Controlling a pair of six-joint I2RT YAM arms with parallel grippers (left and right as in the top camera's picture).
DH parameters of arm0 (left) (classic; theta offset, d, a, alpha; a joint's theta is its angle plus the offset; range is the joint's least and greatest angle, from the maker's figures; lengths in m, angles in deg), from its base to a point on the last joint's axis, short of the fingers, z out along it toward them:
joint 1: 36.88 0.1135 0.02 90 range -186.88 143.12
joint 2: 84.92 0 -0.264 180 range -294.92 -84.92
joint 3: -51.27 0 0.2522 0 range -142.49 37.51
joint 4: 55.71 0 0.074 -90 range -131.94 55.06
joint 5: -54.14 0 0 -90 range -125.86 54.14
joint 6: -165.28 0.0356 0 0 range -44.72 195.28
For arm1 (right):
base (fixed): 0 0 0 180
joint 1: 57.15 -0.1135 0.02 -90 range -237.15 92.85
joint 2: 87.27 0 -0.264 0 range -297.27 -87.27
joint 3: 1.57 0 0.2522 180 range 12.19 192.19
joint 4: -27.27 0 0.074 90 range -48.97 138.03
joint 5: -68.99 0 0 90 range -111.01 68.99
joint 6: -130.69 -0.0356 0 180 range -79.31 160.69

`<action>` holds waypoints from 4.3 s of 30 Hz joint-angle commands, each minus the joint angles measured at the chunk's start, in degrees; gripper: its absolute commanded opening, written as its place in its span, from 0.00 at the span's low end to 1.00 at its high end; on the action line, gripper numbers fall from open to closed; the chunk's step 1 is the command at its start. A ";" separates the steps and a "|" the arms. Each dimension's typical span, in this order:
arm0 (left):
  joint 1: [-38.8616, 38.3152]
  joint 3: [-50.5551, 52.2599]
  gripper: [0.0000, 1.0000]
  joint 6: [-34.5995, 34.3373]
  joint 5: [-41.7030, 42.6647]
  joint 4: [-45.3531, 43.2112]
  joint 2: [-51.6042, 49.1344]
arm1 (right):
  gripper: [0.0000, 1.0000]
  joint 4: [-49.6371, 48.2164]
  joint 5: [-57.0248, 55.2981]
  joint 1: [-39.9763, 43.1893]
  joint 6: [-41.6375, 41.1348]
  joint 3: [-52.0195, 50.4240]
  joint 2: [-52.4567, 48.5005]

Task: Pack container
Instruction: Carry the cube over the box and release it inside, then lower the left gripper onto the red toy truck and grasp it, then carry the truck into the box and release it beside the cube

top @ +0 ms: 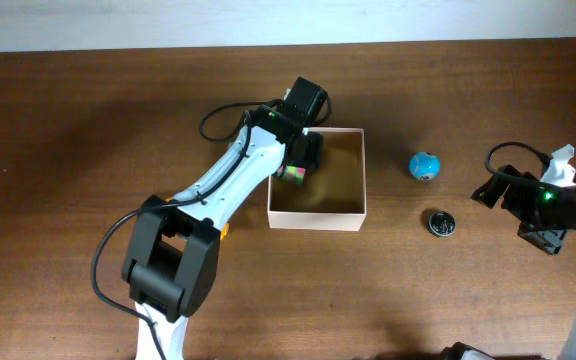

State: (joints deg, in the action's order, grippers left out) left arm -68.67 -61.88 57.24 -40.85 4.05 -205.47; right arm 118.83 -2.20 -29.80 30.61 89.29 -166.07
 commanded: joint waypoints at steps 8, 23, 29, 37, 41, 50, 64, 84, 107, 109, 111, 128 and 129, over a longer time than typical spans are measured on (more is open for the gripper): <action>0.28 -8.39 0.71 -0.33 -0.87 7.06 -0.50 | 0.99 0.00 0.68 0.42 0.20 0.96 -0.11; 7.91 -23.30 1.00 0.98 -5.77 27.63 -1.66 | 0.99 0.02 0.44 0.42 0.20 0.96 -0.11; 13.92 -22.34 0.98 6.12 4.44 27.76 -6.80 | 0.99 0.00 0.44 0.42 0.20 0.96 -0.11; 15.45 -22.34 0.93 9.84 7.17 27.32 -14.45 | 0.99 -0.07 0.44 0.42 0.20 0.96 -0.11; 15.45 -22.34 0.89 9.81 7.17 27.36 -16.50 | 0.99 -0.07 0.44 0.42 0.17 0.96 -0.11; 15.45 -22.34 0.74 10.03 7.17 27.12 -19.39 | 0.99 -0.17 0.44 0.42 0.20 0.96 -0.11; 16.35 -26.71 0.35 10.01 7.10 33.05 -17.18 | 0.99 -0.17 0.46 0.42 0.17 0.96 -0.11; 3.48 -38.56 0.31 5.25 7.19 38.49 -0.02 | 0.99 -0.17 0.48 0.42 0.17 0.96 -0.11; -5.73 -34.88 0.31 -13.66 6.99 23.58 -19.56 | 0.99 -0.15 0.48 0.42 0.17 0.96 -0.11; -5.70 -34.88 0.31 -13.66 7.82 22.93 -20.74 | 0.98 -0.15 0.48 0.42 0.17 0.96 -0.11; -5.73 -34.88 0.31 -13.68 8.94 22.27 -21.49 | 0.99 -0.15 0.48 0.42 0.17 0.96 -0.11; -6.69 -34.95 0.70 -14.29 10.45 21.90 -21.94 | 0.99 -0.13 0.48 0.42 0.17 0.96 -0.11; -6.69 -35.10 0.72 -14.27 10.84 22.47 -21.92 | 0.99 -0.13 0.48 0.42 0.17 0.96 -0.11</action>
State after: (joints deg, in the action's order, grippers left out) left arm -75.07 -96.57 43.51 -31.30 25.58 -227.24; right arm 118.81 -2.20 -29.80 30.58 89.29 -166.10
